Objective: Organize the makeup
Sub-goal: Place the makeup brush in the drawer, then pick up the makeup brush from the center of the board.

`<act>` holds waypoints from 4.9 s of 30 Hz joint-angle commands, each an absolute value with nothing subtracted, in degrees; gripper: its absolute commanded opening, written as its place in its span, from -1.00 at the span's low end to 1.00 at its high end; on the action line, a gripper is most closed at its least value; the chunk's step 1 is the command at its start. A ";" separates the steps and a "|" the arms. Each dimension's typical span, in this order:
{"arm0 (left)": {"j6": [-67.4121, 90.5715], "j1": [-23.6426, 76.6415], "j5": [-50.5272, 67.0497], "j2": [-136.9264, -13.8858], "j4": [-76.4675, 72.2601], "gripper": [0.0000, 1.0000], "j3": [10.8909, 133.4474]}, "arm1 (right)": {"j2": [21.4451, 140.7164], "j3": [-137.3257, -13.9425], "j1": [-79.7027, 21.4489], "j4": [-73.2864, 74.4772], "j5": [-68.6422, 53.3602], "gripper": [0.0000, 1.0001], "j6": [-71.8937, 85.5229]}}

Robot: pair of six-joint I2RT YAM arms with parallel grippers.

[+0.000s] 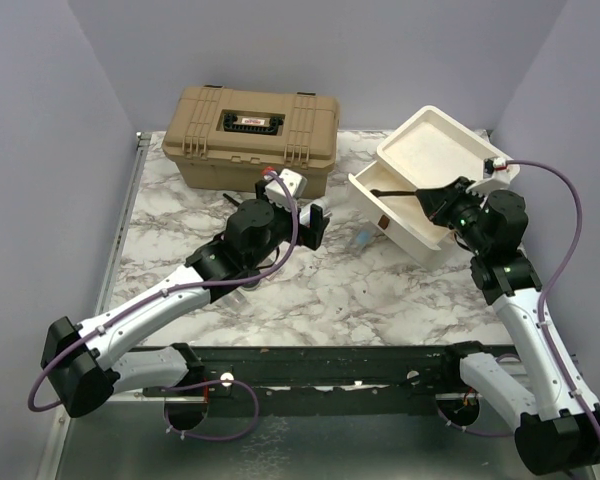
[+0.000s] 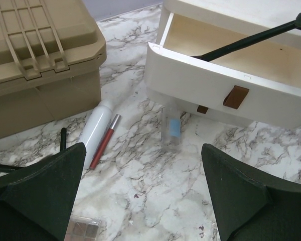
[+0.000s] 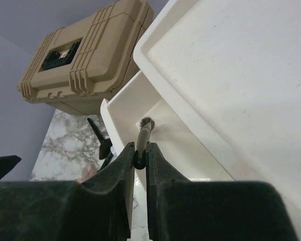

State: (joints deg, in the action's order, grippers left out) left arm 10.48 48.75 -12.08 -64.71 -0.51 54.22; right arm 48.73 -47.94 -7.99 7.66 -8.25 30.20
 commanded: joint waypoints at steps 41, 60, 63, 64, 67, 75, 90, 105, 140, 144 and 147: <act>23.16 33.77 -13.85 -71.81 7.89 0.98 49.93 | 49.45 -60.67 -8.24 22.19 -24.00 0.04 24.87; 23.52 28.96 -7.30 -92.24 10.22 0.46 57.21 | 52.08 -66.53 -8.26 26.95 -28.16 -0.01 23.36; 22.83 27.97 -6.25 -94.92 10.92 0.32 58.36 | 52.31 -66.57 -8.26 27.23 -27.60 -0.06 23.81; 22.86 27.61 -5.93 -95.87 11.24 0.27 58.85 | 52.49 -66.94 -8.27 27.58 -27.47 -0.08 23.88; 22.69 26.93 -3.58 -98.74 12.13 0.12 60.07 | 53.11 -67.81 -8.27 28.32 -27.18 -0.10 23.76; 22.13 26.70 -2.37 -100.95 12.53 0.03 59.90 | 53.16 -67.17 -8.26 28.13 -27.58 -0.11 23.76; 21.00 26.63 -4.34 -102.56 14.11 -0.33 58.77 | 53.17 -66.63 -8.25 27.56 -28.00 -0.10 24.22; 20.80 26.64 -5.53 -100.08 14.28 -0.66 57.33 | 52.55 -65.06 -8.26 26.15 -28.79 -0.10 25.36; 33.39 26.63 7.59 -89.48 1.19 -0.95 48.69 | 52.56 -64.78 -8.24 26.85 -27.31 -0.09 25.89; 33.53 26.63 9.89 -89.44 0.23 -0.97 47.70 | 52.79 -65.10 -8.26 27.56 -26.55 -0.08 25.91; 34.07 26.59 9.67 -88.65 0.18 -0.97 46.27 | 53.00 -65.88 -8.23 28.75 -25.82 -0.07 25.40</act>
